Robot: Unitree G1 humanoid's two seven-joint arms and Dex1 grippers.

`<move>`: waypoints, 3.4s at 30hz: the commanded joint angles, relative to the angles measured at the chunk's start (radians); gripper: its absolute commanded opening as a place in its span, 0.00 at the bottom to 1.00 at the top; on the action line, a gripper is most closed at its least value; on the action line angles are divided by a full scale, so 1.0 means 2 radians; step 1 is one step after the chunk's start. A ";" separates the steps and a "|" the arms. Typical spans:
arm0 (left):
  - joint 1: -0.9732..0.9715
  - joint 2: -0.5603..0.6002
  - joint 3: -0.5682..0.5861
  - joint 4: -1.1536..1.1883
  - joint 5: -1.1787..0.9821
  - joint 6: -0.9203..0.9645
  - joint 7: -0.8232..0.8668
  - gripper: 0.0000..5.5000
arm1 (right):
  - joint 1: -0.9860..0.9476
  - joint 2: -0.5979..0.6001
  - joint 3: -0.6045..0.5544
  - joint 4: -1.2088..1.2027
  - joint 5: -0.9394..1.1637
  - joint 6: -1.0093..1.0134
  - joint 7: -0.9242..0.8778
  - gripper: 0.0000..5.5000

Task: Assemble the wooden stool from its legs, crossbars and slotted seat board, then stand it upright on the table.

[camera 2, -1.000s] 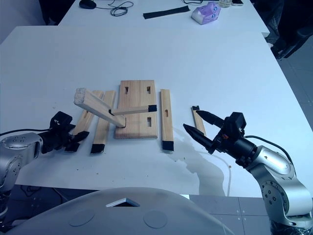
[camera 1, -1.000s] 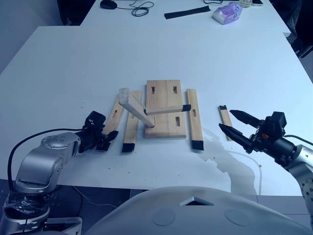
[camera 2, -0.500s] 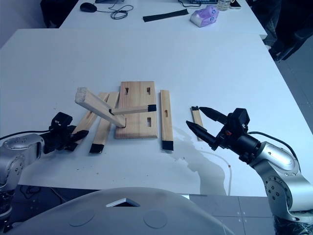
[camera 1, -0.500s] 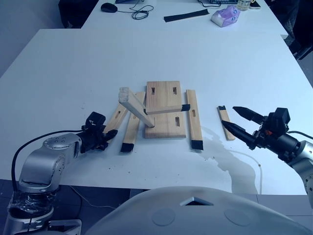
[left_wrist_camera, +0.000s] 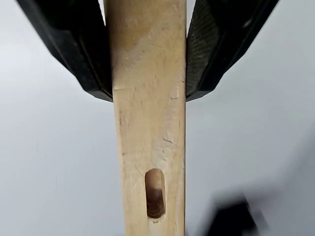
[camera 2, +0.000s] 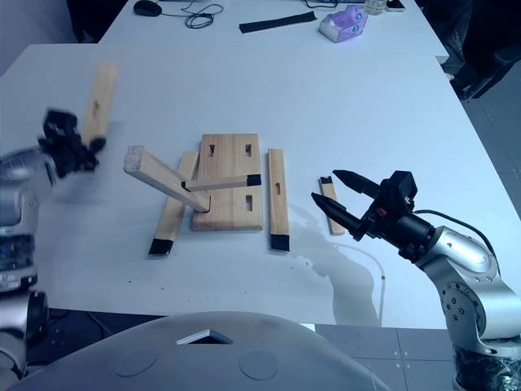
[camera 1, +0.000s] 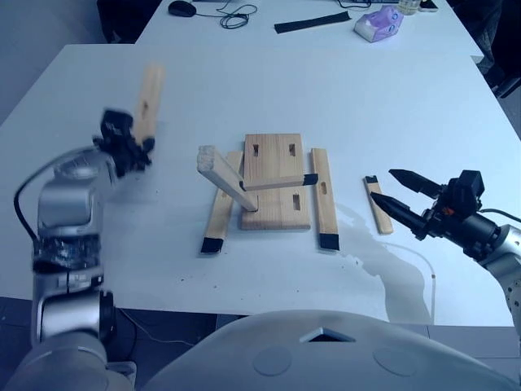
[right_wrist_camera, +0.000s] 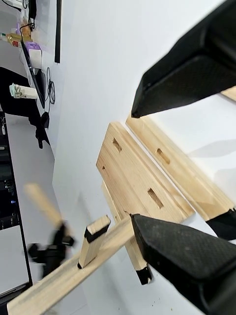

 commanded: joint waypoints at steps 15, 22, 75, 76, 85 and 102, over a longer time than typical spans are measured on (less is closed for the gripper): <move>-0.233 -0.128 -0.068 0.042 -0.121 -0.178 -0.270 0.37 | -0.195 -0.022 -0.001 0.103 0.027 0.021 0.025 0.66; -0.194 -0.137 -0.082 0.013 -0.208 -0.123 -0.386 0.37 | -0.358 -0.028 -0.005 0.166 0.093 0.054 0.044 0.66; -0.148 -0.102 -0.133 -0.032 -0.205 -0.093 -0.508 0.37 | -0.515 -0.023 0.078 0.176 0.133 0.175 0.145 0.40; -0.148 -0.102 -0.133 -0.030 -0.204 -0.094 -0.509 0.37 | -0.513 -0.024 0.078 0.174 0.133 0.175 0.146 0.37; -0.153 -0.097 -0.132 -0.010 -0.196 -0.099 -0.516 0.37 | -0.502 -0.029 0.076 0.166 0.120 0.171 0.152 0.37; -0.185 -0.106 -0.136 0.124 -0.066 -0.247 -0.446 0.65 | -0.499 -0.021 0.089 0.175 0.035 0.110 0.128 0.37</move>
